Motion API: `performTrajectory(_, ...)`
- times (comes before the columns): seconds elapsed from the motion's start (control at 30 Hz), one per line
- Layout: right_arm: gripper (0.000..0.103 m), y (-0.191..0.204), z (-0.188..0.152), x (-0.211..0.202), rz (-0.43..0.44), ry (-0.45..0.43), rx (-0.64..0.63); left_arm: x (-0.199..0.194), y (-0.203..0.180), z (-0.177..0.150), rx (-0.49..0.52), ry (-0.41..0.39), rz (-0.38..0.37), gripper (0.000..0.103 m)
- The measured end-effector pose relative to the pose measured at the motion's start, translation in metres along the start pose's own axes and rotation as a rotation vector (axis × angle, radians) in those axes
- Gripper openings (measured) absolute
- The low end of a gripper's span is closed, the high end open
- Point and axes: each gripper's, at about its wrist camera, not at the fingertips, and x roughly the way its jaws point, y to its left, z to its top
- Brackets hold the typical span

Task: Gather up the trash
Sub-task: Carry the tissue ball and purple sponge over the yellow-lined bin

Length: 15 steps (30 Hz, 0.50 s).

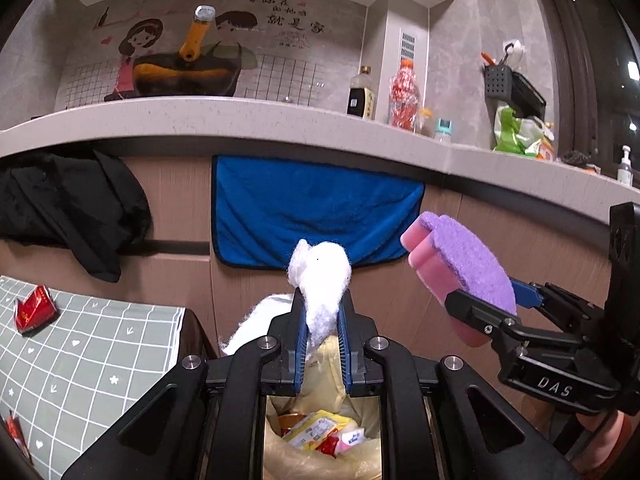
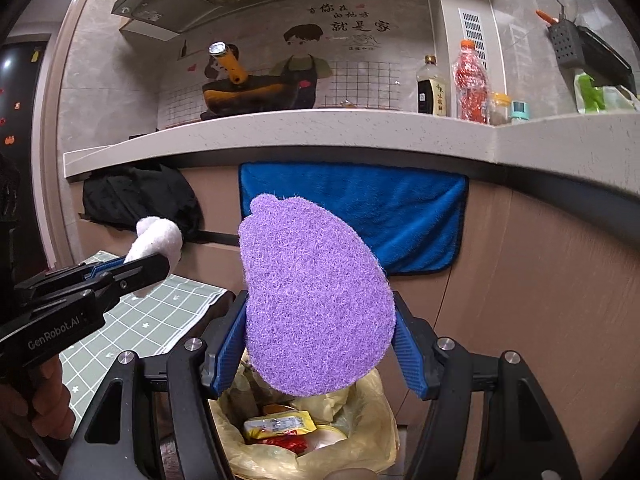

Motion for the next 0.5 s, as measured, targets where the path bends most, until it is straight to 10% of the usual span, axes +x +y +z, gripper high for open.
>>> performTrajectory(0.5, 0.062, -0.019, -0.038, 0.055, 0.027, 0.140, 0.093, 0.043, 0.018, -0.036, -0.020, 0.130, 0.051, 0.014)
